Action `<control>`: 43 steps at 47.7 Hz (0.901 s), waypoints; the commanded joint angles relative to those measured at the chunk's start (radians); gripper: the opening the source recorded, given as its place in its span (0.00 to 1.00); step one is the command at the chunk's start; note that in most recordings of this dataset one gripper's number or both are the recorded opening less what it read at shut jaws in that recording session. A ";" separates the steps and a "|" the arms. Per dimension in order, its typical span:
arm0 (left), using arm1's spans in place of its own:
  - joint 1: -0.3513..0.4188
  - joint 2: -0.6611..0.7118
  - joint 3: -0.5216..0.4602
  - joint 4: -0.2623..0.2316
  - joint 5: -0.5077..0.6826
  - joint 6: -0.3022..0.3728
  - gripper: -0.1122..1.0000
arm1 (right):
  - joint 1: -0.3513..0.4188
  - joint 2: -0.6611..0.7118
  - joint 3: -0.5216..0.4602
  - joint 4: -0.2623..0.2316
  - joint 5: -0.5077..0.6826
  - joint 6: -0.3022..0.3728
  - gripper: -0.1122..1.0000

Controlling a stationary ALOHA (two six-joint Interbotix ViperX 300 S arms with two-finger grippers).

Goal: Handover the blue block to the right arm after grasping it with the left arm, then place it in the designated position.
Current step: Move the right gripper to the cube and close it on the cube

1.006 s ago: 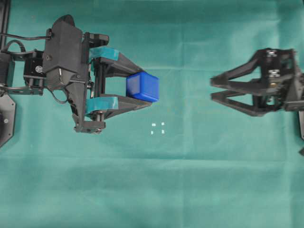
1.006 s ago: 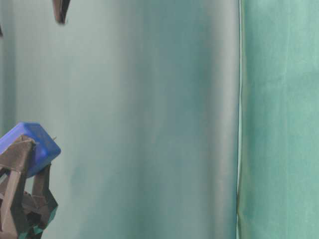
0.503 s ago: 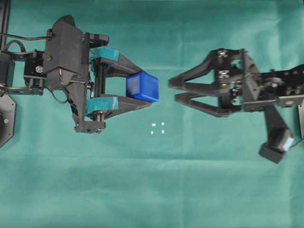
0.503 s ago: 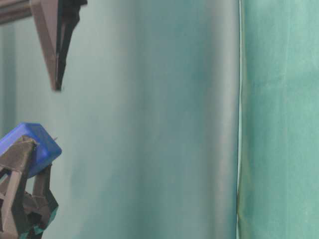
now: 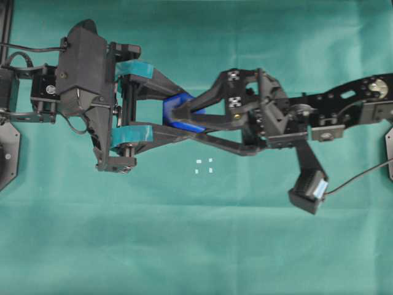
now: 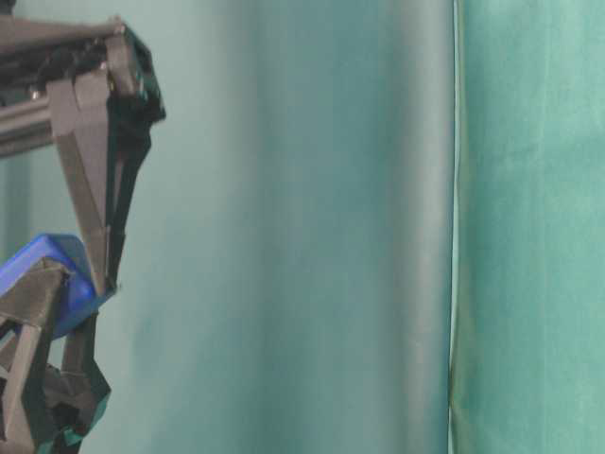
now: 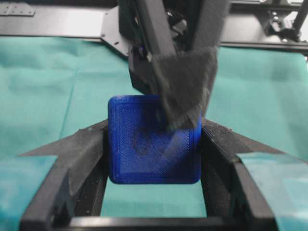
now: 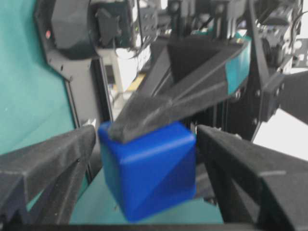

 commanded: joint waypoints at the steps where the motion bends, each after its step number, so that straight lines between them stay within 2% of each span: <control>1: 0.002 -0.021 -0.008 0.000 -0.005 0.002 0.52 | 0.002 0.002 -0.044 -0.002 -0.008 0.003 0.95; 29: 0.002 -0.023 -0.009 0.000 -0.005 0.002 0.52 | 0.000 0.011 -0.051 0.005 0.012 0.011 0.94; 33: 0.003 -0.021 -0.008 0.000 -0.005 0.000 0.52 | 0.000 0.011 -0.054 0.011 0.029 0.015 0.86; 38: 0.002 -0.021 -0.009 0.000 -0.003 0.000 0.52 | 0.000 0.011 -0.052 0.011 0.052 0.018 0.66; 43: 0.002 -0.021 -0.008 0.000 -0.003 0.000 0.52 | -0.002 0.006 -0.048 0.017 0.071 0.020 0.64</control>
